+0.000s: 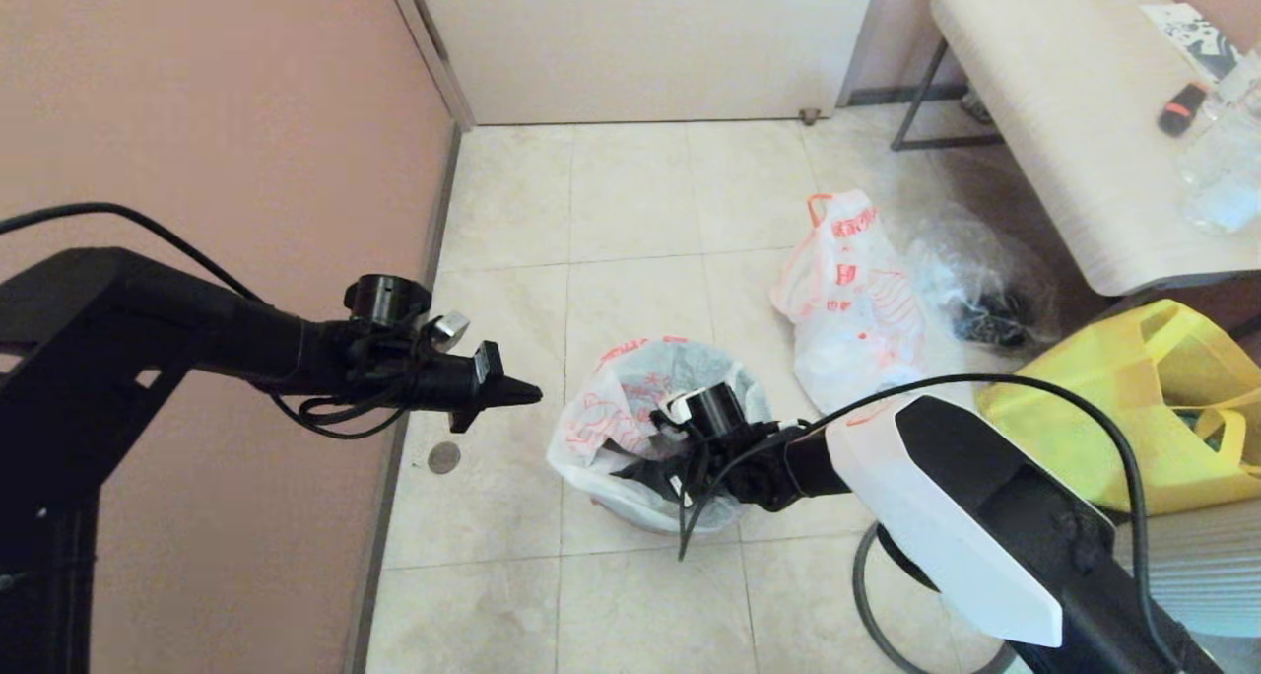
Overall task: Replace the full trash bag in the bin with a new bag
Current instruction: Put the new garbage bag on the trash can
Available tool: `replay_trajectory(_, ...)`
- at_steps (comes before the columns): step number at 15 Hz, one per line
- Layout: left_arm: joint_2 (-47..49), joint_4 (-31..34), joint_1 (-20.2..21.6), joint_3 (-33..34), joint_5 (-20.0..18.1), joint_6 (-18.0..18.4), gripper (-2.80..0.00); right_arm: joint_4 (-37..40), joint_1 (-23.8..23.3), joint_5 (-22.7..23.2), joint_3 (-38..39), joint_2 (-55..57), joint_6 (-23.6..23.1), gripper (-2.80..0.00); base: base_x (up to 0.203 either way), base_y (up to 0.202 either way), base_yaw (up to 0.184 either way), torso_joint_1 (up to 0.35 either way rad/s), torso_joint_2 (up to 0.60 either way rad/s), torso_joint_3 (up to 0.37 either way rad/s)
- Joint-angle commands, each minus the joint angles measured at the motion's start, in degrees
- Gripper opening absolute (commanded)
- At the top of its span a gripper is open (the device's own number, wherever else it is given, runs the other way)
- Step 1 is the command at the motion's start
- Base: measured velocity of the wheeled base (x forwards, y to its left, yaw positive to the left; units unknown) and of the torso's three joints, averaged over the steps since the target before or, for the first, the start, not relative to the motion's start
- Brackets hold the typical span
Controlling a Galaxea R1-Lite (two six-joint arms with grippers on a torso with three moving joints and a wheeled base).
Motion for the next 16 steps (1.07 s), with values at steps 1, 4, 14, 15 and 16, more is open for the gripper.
replay_trajectory(1, -5.4, 0.2, -0.7, 1.3, -0.1, -0.1, -2.80, 3.6, 2.5, 0.2, 4.5, -8.8, 4.8, -2.80, 0.000, 0.000, 0.000, 0.000, 0.00, 0.000)
replay_trajectory(4, -7.6, 2.5, -5.3, 1.6, 1.8, -0.2, -2.80, 7.3, 4.5, 3.3, 12.9, -20.2, 13.8, -2.80, 0.000, 0.000, 0.000, 0.000, 0.00, 0.000)
replay_trajectory(14, 14.7, 14.0, -20.1, -24.6, 30.5, 5.7, -2.80, 5.7, -16.7, 8.4, 52.0, -63.5, 29.1, -2.80, 0.000, 0.000, 0.000, 0.000, 0.00, 0.000)
replay_trajectory(15, 18.0, 15.1, -20.5, -28.0, 33.8, 7.6, -2.80, 5.1, -20.4, 10.3, 56.2, -67.6, 31.3, -2.80, 0.000, 0.000, 0.000, 0.000, 0.00, 0.000)
replay_trajectory(16, 20.8, 15.3, -20.9, -29.3, 37.3, 11.5, -2.80, 4.3, -23.6, 13.1, 61.2, -70.3, 33.5, -2.80, 0.000, 0.000, 0.000, 0.000, 0.00, 0.000)
